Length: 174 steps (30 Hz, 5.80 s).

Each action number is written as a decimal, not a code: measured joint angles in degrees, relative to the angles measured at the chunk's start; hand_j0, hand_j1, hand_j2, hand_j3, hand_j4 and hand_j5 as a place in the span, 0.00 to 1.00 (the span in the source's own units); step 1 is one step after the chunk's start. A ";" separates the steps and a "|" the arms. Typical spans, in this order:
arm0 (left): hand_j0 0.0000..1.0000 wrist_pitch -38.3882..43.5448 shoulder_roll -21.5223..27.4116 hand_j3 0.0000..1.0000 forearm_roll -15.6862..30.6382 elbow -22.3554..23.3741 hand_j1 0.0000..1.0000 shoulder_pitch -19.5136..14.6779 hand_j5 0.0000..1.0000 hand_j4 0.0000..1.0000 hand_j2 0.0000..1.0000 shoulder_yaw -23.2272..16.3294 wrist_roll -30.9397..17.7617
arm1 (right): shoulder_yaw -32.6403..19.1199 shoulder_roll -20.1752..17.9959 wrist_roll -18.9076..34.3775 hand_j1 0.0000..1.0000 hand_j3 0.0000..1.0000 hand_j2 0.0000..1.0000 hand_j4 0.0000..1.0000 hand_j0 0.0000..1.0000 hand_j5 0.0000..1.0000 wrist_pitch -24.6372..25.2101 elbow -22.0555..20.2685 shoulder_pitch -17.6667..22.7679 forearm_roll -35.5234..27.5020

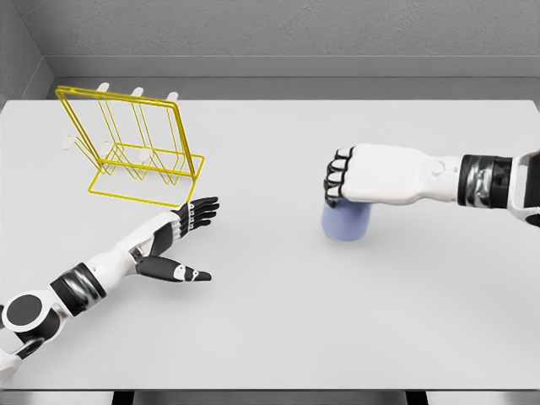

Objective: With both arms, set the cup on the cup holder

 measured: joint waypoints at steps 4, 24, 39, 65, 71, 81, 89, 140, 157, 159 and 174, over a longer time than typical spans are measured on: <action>1.00 0.00 -0.04 1.00 0.00 0.02 1.00 -0.09 1.00 1.00 1.00 0.00 -0.01 | 0.06 1.72 0.64 0.48 0.48 0.48 0.48 0.48 0.48 0.00 -0.09 0.00 -0.08; 1.00 0.00 -1.37 1.00 -0.13 1.67 1.00 -0.97 1.00 1.00 1.00 -0.79 -0.04 | 1.00 9.68 1.77 0.48 0.48 0.48 0.48 0.48 0.48 -0.01 -0.20 0.09 -0.18; 1.00 0.01 -1.51 1.00 -0.17 1.80 1.00 -0.97 1.00 1.00 1.00 -0.79 -0.05 | 1.93 14.28 2.64 0.48 0.48 0.48 0.48 0.48 0.48 -0.01 -0.10 0.88 2.23; 1.00 -0.02 -1.54 1.00 -0.19 2.31 1.00 -1.23 1.00 1.00 1.00 -0.80 -0.04 | -2.59 12.21 2.58 1.00 1.00 1.00 1.00 1.00 1.00 -0.01 1.21 1.85 4.45; 1.00 0.02 -2.36 1.00 -0.26 2.58 1.00 -1.94 1.00 1.00 1.00 -0.84 -0.04 | -16.98 8.09 2.06 1.00 1.00 1.00 1.00 1.00 1.00 -0.07 1.54 11.95 2.53; 1.00 0.80 -5.86 1.00 -0.27 4.91 1.00 -5.98 1.00 1.00 1.00 -4.31 0.01 | -38.37 6.43 2.03 1.00 1.00 1.00 1.00 1.00 1.00 -0.03 6.01 25.49 -7.53; 1.00 0.96 -7.02 1.00 -0.26 4.60 1.00 -7.29 1.00 1.00 1.00 -6.53 0.02 | -44.54 10.37 2.24 1.00 1.00 1.00 1.00 1.00 1.00 -0.04 9.17 33.31 -9.50; 0.91 3.71 -14.44 0.91 -0.25 6.58 0.91 -10.28 0.91 0.91 0.91 -10.50 0.04 | -51.72 12.14 2.46 1.00 1.00 1.00 1.00 1.00 1.00 -0.02 7.75 35.42 -9.92; 0.51 3.57 -15.23 0.51 1.30 6.60 0.51 -10.72 0.51 0.51 0.51 -10.21 0.40 | -52.58 12.14 2.46 1.00 1.00 1.00 1.00 1.00 1.00 -0.02 7.29 35.86 -9.98; 0.51 3.51 -15.18 0.51 1.68 6.24 0.51 -10.72 0.51 0.51 0.51 -10.00 0.40 | -52.58 12.14 2.46 1.00 1.00 1.00 1.00 1.00 1.00 -0.02 7.29 35.86 -9.98; 0.52 3.20 -10.28 0.52 4.19 -0.71 0.52 -10.72 0.52 0.52 0.52 -5.73 0.43 | -52.59 12.14 2.46 1.00 1.00 1.00 1.00 1.00 1.00 -0.02 7.02 35.95 -9.98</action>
